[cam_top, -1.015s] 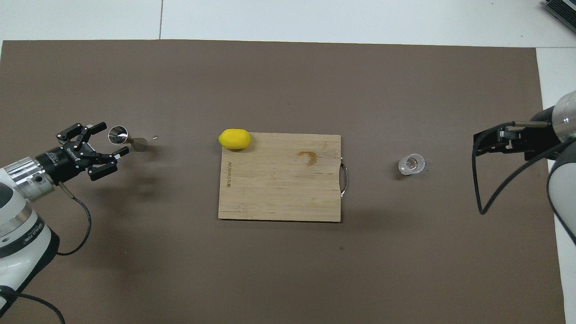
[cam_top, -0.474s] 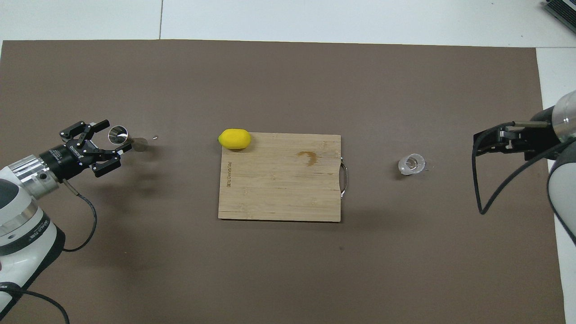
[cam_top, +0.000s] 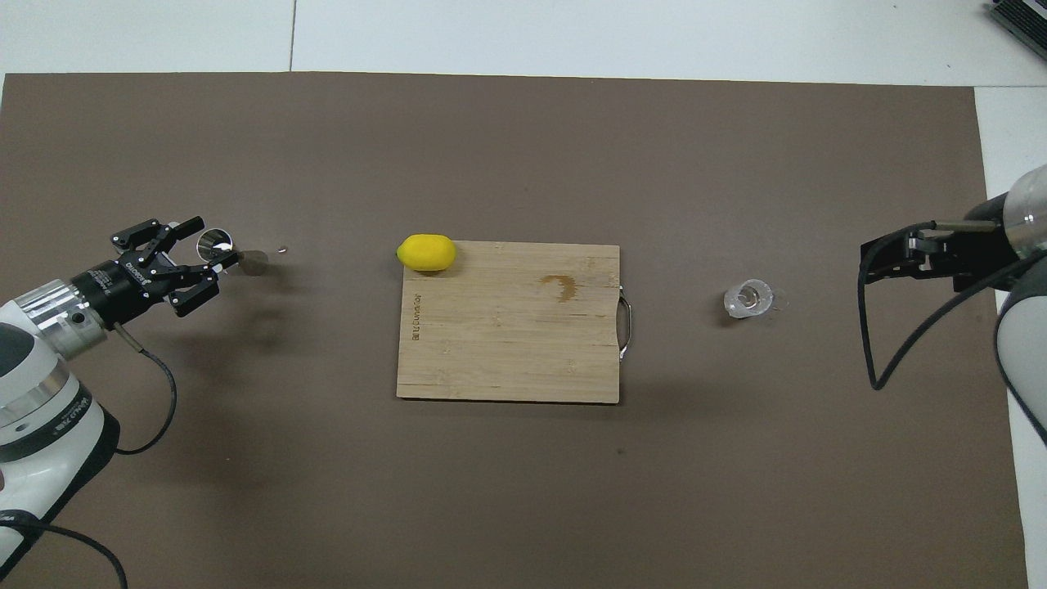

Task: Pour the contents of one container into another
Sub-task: 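Reach the left gripper to the silver metal cup and grasp it, then lift the metal cup with the left gripper and carry it over the board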

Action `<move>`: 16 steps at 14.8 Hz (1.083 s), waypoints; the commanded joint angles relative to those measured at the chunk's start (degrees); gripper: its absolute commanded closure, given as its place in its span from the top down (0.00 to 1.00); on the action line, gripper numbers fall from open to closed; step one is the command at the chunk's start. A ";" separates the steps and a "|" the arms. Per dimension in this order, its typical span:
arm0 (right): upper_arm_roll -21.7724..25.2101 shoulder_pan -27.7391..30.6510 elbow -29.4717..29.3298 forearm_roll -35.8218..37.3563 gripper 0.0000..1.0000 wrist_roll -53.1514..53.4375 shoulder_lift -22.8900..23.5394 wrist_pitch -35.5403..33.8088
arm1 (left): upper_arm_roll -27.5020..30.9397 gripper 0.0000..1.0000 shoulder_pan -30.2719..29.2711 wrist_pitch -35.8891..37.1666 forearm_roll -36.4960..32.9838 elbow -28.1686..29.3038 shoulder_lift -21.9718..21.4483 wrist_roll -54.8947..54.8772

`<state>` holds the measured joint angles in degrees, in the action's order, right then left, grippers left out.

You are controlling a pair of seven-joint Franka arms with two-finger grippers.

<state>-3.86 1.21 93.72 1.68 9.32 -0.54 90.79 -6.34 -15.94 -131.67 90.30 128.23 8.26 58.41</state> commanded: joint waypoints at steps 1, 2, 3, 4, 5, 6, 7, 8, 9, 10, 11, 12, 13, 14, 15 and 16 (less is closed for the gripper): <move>-0.27 0.81 0.50 -0.88 1.00 -0.97 -0.78 -0.35 | 0.37 0.44 1.00 -1.14 1.37 -0.78 0.88 -0.58; -0.27 0.81 0.50 -0.88 1.00 -0.97 -0.78 -0.35 | 0.37 0.00 1.00 -1.14 1.37 -0.78 0.88 -0.75; -0.27 0.81 0.41 -0.88 1.00 -0.97 -0.78 -0.35 | 0.37 0.00 1.00 -1.05 1.37 -0.70 0.88 -0.75; -0.27 0.81 0.50 -0.88 1.00 -0.97 -0.78 -0.35 | 0.37 0.00 1.00 -0.96 1.28 -1.04 0.88 -0.66; -0.27 0.81 0.50 -0.88 1.00 -0.97 -0.78 -0.35 | 0.37 0.00 1.00 -0.35 1.19 -1.48 0.97 -0.32; -0.27 0.81 0.41 -0.88 1.00 -0.97 -0.78 -0.44 | 0.19 0.00 1.09 0.35 1.28 -2.01 0.97 -0.14; -0.27 0.81 0.50 -0.88 1.00 -0.97 -0.78 -0.35 | 0.11 0.00 1.09 1.92 1.19 -2.54 0.97 0.12; -0.27 0.81 0.50 -0.88 1.00 -0.97 -0.78 -0.35 | 0.10 0.00 1.09 3.77 1.10 -3.06 0.88 0.39; -0.27 0.81 0.41 -0.88 1.00 -0.97 -0.78 -0.35 | 0.02 0.00 1.17 5.79 0.75 -3.77 0.88 0.48; -0.27 0.81 0.50 -0.88 1.00 -0.97 -0.78 -0.35 | -0.77 0.00 1.17 6.94 0.66 -4.56 0.71 1.18; -0.27 0.81 0.41 -0.88 1.00 -0.97 -0.78 -0.35 | -1.82 0.00 1.44 6.95 0.58 -5.09 0.45 2.31; -0.27 0.81 0.50 -0.88 1.00 -0.97 -0.78 -0.35 | -2.35 0.00 1.53 6.78 0.58 -5.61 0.27 3.54; -0.27 0.81 0.41 -0.88 1.00 -0.97 -0.78 -0.35 | -2.88 0.00 1.87 6.86 0.40 -6.14 0.18 3.90; -0.27 0.81 0.50 -0.88 1.00 -0.97 -0.78 -0.35 | -3.41 0.00 2.49 6.86 -0.30 -6.67 -0.08 3.91; -0.27 0.81 0.50 -0.88 1.00 -0.97 -0.78 -0.35 | -3.85 0.00 3.28 6.77 -1.09 -7.19 -0.43 4.08; -0.27 0.81 0.50 -0.88 1.00 -0.97 -0.78 -0.35 | -4.46 0.00 4.42 6.51 -1.09 -7.37 -0.96 4.52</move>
<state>-3.86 1.21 93.72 1.68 9.32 -0.54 90.79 -10.50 -13.64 -125.55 90.07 121.82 8.22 60.89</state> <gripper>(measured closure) 0.000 0.493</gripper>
